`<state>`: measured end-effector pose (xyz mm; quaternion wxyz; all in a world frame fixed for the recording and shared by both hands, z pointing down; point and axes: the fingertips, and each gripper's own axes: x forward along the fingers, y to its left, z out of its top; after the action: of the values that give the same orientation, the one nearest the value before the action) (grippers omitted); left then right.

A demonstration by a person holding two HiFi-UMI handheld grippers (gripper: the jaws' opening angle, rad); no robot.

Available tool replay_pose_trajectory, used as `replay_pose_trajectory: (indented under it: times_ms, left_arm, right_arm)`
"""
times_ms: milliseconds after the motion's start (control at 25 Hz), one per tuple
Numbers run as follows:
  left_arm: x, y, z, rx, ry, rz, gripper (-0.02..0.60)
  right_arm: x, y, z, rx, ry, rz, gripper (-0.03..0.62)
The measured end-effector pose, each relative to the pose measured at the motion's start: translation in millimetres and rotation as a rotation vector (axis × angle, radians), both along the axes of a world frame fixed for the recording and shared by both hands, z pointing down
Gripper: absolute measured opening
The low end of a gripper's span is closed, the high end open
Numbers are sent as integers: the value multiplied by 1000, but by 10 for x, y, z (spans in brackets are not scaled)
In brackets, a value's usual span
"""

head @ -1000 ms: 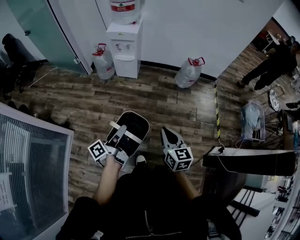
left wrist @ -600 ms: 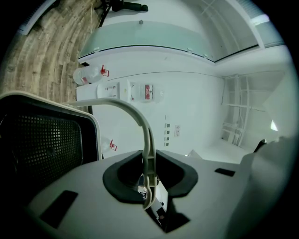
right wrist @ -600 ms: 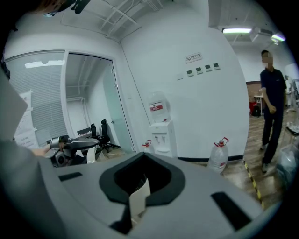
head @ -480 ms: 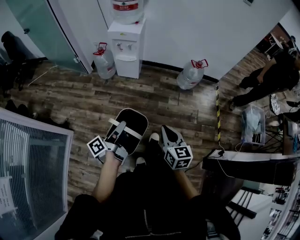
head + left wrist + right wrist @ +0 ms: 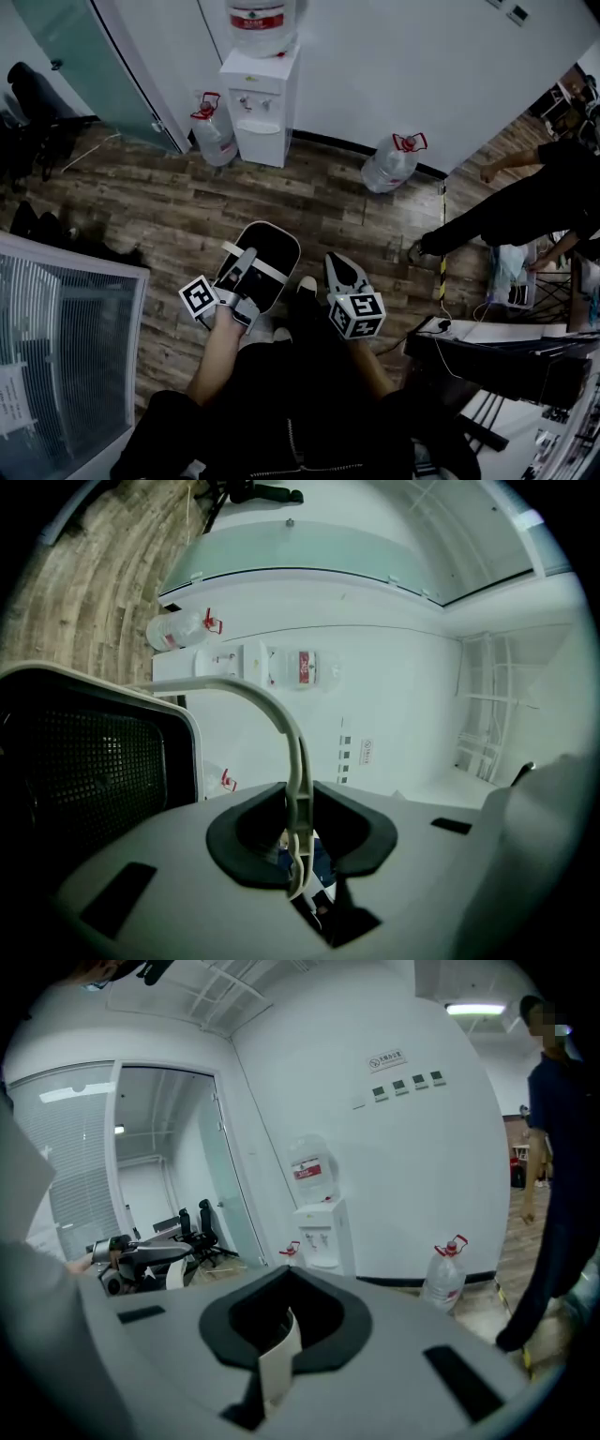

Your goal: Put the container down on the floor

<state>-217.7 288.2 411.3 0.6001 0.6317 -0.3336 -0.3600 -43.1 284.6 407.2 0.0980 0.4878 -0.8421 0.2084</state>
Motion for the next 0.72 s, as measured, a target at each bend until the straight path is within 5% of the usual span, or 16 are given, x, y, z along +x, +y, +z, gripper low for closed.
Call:
replay_pose_trajectory:
  times_ms: [720]
  left_arm:
    - [460, -1276, -46, -18, -28, -21, 78]
  right_arm:
    - [436, -1441, 31, -20, -24, -28, 11]
